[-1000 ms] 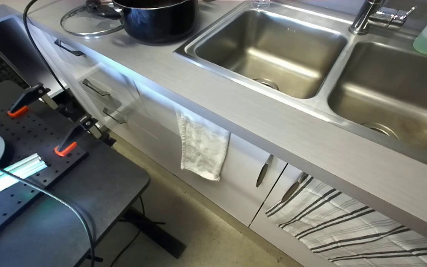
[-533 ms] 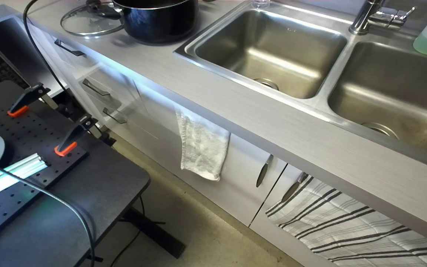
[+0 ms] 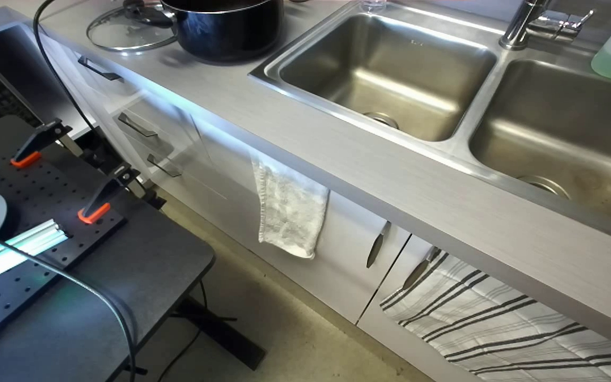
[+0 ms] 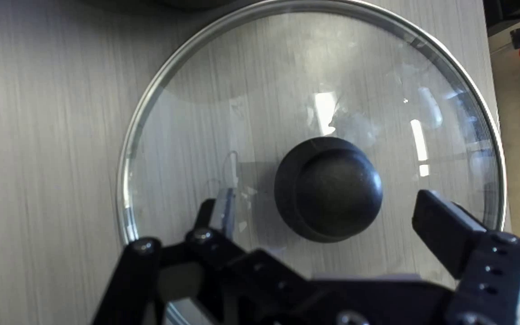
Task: Put the glass lid on the black pot.
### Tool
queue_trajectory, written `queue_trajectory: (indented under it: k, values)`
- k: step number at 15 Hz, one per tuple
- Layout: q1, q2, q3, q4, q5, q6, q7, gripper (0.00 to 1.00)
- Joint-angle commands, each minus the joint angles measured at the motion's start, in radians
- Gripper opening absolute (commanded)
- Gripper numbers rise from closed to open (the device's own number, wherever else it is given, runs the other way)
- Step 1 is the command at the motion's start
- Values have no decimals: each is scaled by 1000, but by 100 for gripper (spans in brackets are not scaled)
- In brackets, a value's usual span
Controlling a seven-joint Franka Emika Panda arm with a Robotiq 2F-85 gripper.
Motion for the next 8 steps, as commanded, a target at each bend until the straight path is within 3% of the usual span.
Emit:
queue_trajectory:
  k: [1, 6, 7, 8]
  values:
    - [-7, -20, 1, -35, 1, 16, -24, 100]
    - [-16, -19, -5, -47, 1, 13, -23, 100]
    - [-18, -17, -5, -47, 1, 13, -23, 75]
    - [-19, -17, -6, -48, 1, 11, -23, 74]
